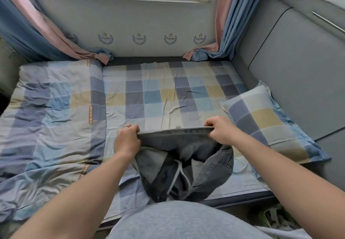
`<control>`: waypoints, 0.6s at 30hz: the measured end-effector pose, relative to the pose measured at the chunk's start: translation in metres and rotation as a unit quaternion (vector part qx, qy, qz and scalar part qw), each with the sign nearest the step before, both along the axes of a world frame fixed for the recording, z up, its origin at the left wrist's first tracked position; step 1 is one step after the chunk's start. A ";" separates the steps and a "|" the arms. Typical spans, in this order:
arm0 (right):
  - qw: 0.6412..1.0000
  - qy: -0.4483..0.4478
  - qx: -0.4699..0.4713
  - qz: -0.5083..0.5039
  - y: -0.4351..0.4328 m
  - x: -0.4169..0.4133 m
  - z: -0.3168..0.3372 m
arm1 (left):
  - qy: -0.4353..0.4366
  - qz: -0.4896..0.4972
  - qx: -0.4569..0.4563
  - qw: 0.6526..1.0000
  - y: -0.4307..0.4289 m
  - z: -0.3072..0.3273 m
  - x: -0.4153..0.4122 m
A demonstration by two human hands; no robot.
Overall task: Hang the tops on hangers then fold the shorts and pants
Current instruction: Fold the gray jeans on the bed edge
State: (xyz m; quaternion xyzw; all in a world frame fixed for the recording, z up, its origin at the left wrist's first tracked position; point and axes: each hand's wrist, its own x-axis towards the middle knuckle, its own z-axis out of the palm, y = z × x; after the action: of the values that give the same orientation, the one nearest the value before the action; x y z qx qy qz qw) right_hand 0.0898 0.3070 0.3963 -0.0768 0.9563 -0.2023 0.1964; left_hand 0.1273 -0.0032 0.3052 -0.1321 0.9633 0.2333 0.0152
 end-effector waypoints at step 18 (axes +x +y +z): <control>0.958 0.059 0.101 -0.261 0.059 -0.012 -0.078 | -0.085 0.264 0.068 0.958 -0.090 -0.033 0.032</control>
State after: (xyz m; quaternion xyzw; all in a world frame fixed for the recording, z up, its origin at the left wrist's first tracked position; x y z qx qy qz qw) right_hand 0.0775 0.3661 0.3188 0.1844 0.9683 -0.1442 0.0869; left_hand 0.1594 -0.0931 0.2719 -0.3993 0.8712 0.2822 0.0443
